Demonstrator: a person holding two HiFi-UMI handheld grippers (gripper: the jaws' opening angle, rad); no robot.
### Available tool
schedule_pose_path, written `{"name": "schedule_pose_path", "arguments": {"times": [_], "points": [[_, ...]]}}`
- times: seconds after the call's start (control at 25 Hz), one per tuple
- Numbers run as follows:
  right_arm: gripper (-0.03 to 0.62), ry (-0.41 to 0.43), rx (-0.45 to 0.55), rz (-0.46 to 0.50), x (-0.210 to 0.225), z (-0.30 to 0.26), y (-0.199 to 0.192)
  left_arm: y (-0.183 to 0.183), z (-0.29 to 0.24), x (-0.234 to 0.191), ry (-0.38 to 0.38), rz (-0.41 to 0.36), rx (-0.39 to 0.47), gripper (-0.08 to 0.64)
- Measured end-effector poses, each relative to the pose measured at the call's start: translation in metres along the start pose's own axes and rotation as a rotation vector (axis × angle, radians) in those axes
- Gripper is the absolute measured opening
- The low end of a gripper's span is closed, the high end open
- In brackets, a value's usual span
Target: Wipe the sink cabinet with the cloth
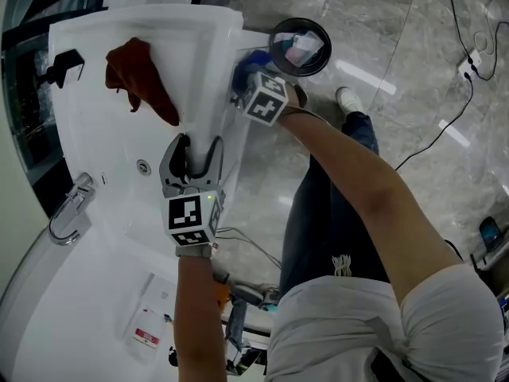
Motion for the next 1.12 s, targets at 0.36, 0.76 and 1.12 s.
{"name": "schedule_pose_path", "arguments": {"times": [0.36,0.76,1.12], "points": [[0.074,-0.041,0.117,0.157,-0.02,0.043,0.022,0.001,0.0,0.0,0.002,-0.003,0.003,0.265],[0.072,-0.067,0.099,0.12,0.01,0.035,0.016,0.001,-0.001,0.003,0.025,-0.019,-0.008,0.267],[0.072,-0.03,-0.06,0.091,0.03,-0.008,-0.015,0.0,-0.001,0.004,0.027,-0.02,-0.015,0.267]]}}
Point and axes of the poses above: the fingertips, and each gripper's own axes: z backward along the fingers, x to its right, y out of its top, the point moved 8 cm from there along z, backward along the fingers, and after that the axes turned 1 degree about -x, right-handed, at the moved point
